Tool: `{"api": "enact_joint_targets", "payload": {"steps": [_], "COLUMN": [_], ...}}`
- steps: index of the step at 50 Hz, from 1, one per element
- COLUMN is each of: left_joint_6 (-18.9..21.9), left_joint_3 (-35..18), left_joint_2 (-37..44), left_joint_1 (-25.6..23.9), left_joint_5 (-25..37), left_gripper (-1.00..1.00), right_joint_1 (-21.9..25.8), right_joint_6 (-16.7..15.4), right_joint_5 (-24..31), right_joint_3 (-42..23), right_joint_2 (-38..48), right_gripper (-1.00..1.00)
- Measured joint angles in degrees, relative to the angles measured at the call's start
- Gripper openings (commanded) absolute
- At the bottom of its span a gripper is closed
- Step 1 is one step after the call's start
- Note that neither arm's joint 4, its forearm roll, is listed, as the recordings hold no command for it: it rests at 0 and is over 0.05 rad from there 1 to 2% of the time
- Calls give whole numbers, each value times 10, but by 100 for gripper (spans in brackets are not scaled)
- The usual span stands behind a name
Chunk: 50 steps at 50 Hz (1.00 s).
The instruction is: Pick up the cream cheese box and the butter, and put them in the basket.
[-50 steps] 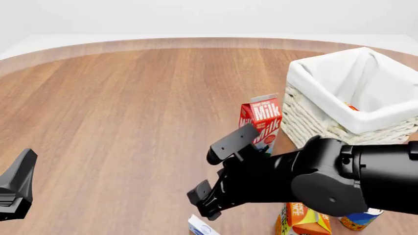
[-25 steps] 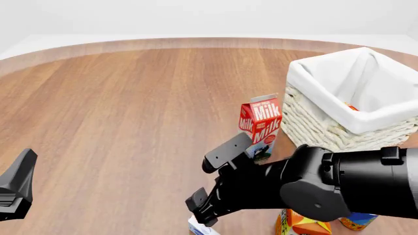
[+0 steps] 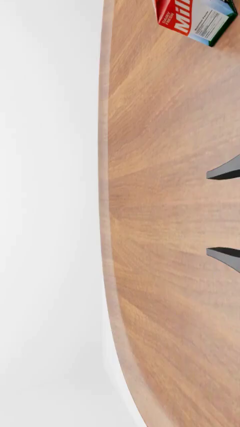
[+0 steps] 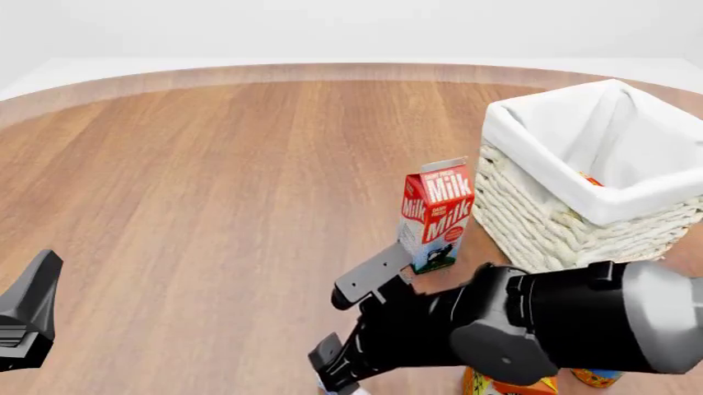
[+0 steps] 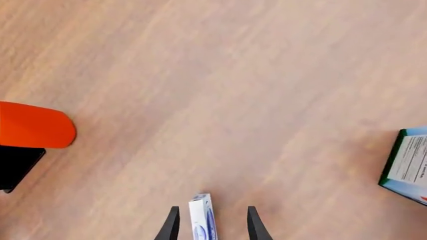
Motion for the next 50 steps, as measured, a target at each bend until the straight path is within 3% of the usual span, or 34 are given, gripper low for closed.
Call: {"api": "enact_joint_targets", "payload": {"steps": [50], "left_joint_6": [0], "left_joint_3": [0], "left_joint_2": [0], "left_joint_1": [0], "left_joint_5": [0], "left_gripper": [100], "right_joint_1": [24], "right_joint_6": [31], "right_joint_5": [-53], "right_joint_3": [11], "right_joint_2": [73], "right_gripper": [100]}}
